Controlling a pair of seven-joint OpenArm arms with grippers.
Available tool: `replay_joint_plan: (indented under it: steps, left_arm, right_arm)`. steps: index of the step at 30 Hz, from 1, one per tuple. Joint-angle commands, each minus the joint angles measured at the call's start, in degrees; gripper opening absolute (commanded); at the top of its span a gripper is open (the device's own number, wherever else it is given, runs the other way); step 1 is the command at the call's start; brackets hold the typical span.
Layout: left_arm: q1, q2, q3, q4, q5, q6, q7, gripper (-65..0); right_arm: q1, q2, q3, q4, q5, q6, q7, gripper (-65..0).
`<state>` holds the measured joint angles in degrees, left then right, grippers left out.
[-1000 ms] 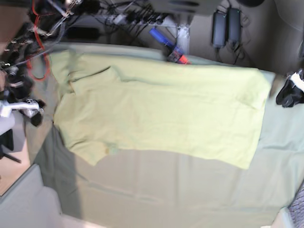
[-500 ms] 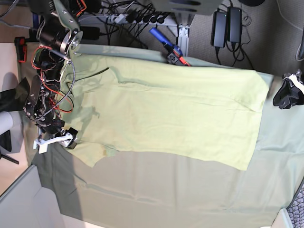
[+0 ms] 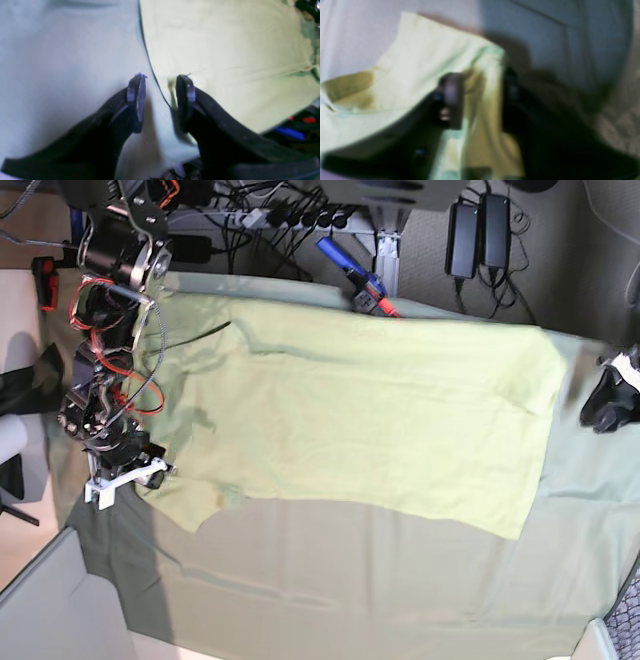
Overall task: Fold the T-shirt properly
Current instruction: 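Release the shirt and move the right gripper to the hem corner, then grasp the hem corners with both grippers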
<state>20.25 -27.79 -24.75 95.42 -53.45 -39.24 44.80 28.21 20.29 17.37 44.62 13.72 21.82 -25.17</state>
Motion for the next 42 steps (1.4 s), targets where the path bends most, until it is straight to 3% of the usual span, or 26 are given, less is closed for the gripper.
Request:
replay_joint_plan:
  steps: [1,4,9,17,25,29,42]
  left_arm:
    - [-1.11,-0.98,0.17,0.90,-0.20,-0.76,-2.05,-40.5]
    - [-4.13,-0.98,3.34,0.87,4.79,-0.76,-4.61,-40.4]
    - [-10.56,-0.96,13.40,-0.26,13.99,0.90,-9.55,-28.0]
    - [-28.02,0.55,23.91,-18.43,19.96,2.62,-14.40,-27.9]
    - [-41.16,2.78,25.29,-38.93,26.40,2.62,-19.43,-27.9]
    - [-42.97,3.08,25.29,-44.26,27.17,2.64,-20.87,-27.9]
    - [-43.25,3.85,27.26,-44.37,22.29,2.14,-20.76,-28.0]
  right_arm:
    - [1.46,0.96,0.07,0.83,0.35,0.00,1.01,-52.6]
    - [1.44,0.81,0.07,0.83,0.37,0.02,2.73,-65.0]
    - [1.44,0.81,0.07,0.83,-0.79,0.04,2.67,-65.0]
    - [1.40,0.83,0.07,0.83,-0.87,0.04,2.23,-65.0]
    - [0.92,0.81,0.07,0.83,-0.83,0.02,2.23,-65.0]
    - [0.15,0.81,0.09,0.83,-0.83,0.02,2.32,-65.0]
    - [-0.15,0.83,0.09,0.83,-0.66,0.02,2.54,-65.0]
